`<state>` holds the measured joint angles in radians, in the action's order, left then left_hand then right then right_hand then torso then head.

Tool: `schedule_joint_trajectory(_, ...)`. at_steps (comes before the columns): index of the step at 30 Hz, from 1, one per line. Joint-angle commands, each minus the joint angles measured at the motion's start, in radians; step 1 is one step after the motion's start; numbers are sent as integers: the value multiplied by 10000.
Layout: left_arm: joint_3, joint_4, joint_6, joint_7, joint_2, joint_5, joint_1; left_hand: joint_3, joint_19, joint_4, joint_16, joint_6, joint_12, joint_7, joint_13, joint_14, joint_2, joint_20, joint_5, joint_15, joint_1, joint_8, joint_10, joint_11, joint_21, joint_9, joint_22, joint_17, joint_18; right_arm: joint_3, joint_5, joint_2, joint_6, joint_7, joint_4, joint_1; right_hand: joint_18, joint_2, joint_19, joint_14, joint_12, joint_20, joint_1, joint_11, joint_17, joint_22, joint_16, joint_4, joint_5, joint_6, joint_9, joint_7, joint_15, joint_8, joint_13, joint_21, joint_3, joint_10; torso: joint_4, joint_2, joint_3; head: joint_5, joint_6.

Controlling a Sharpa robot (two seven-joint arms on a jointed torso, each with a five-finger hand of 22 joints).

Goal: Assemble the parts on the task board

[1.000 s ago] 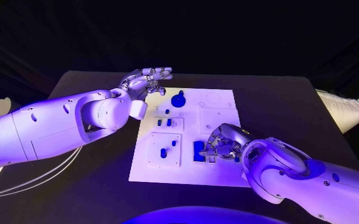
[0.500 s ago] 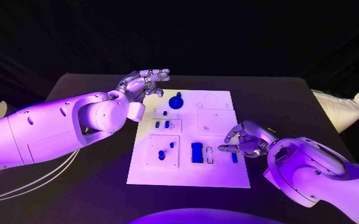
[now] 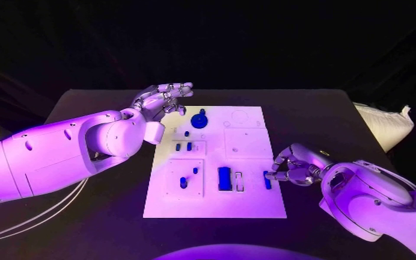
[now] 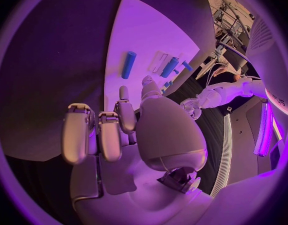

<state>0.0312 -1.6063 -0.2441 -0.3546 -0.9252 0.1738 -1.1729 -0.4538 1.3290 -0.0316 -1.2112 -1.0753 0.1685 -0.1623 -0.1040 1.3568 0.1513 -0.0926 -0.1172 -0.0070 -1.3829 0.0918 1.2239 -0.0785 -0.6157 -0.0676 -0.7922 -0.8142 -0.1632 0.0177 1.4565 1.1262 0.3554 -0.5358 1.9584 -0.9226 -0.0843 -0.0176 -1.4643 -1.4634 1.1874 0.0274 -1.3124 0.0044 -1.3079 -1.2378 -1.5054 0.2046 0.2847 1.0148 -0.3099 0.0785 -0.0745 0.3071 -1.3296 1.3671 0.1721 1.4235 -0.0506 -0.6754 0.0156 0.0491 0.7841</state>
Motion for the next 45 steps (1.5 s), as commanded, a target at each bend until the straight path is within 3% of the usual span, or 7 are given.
schedule_joint_trajectory(1,-3,-29,164,-49,14,-33,-6,55,-71,-11,50,88,42,-3,-16,-74,-89,2,26,23,10,-25,-67,-23,25,-1,13,12,-132,-6,772,-49,-623,-275,-42,72,154,-148,-2,-866,-49,39,-147,-76,-1556,1,-46,29,-6,120,19,-11,23,-67,520,24,73,45,21,-7,-8,-8,28)
schedule_joint_trajectory(4,-3,-30,162,-49,6,-33,-6,55,-71,-11,50,88,42,-3,-16,-74,-89,2,26,23,10,-25,-67,-23,25,-1,13,12,-132,-8,870,-122,-774,-321,-102,125,152,-152,1,-864,-67,32,-133,-88,-1550,4,-42,55,-14,190,33,-27,13,-85,527,21,104,45,14,-3,10,7,35)
schedule_joint_trajectory(26,-3,-49,172,-70,-12,-33,-6,111,-82,11,50,98,108,-3,-34,-99,-117,-3,20,27,15,-22,-120,-25,67,-2,41,45,-135,-12,1222,-908,-1261,-419,-716,324,149,-297,14,-862,-110,-13,-403,-148,-1549,12,-37,2,63,396,116,-91,-40,-241,523,12,74,54,14,-3,0,94,101)
schedule_joint_trajectory(28,-3,-47,171,-72,-18,-33,-5,111,-82,11,50,98,108,-3,-34,-99,-117,-3,20,27,15,-22,-120,-25,67,-2,41,45,-135,-19,1565,-1009,-1544,-428,-731,330,151,-231,17,-864,-137,-38,-790,-169,-1566,2,-44,-267,-578,467,144,-84,-57,-302,525,13,22,47,6,-3,-7,114,107)
schedule_joint_trajectory(30,-3,-44,170,-72,-21,-33,-5,111,-82,11,50,98,108,-3,-34,-99,-117,-3,20,27,15,-22,-120,-25,67,-2,41,45,-135,-27,1903,-1111,-1749,-440,-748,341,161,-319,10,-869,-187,-60,-1220,-168,-1608,-45,-65,-533,-1879,546,186,-100,-75,-388,540,35,-173,39,3,2,-4,112,124)
schedule_joint_trajectory(31,-3,-45,173,-72,-22,-33,-5,111,-82,11,50,98,108,-3,-34,-99,-117,-3,20,27,15,-22,-120,-25,67,-2,41,45,-135,-31,2069,-1166,-1834,-449,-763,348,165,-366,8,-871,-200,-62,-1356,-170,-1622,-59,-72,-612,-2218,572,204,-105,-76,-425,541,41,-287,37,5,4,2,99,124)
schedule_joint_trajectory(45,-3,-55,173,-61,-30,-33,-6,111,-82,11,50,98,108,-3,-34,-99,-117,-3,20,27,15,-22,-120,-25,67,-2,41,45,-135,-76,3183,-1567,-2816,-554,-958,390,170,-434,12,-873,-282,-58,-1738,-184,-1642,-82,-76,-926,-2187,692,298,-115,-75,-619,553,46,-768,8,6,5,6,126,139)
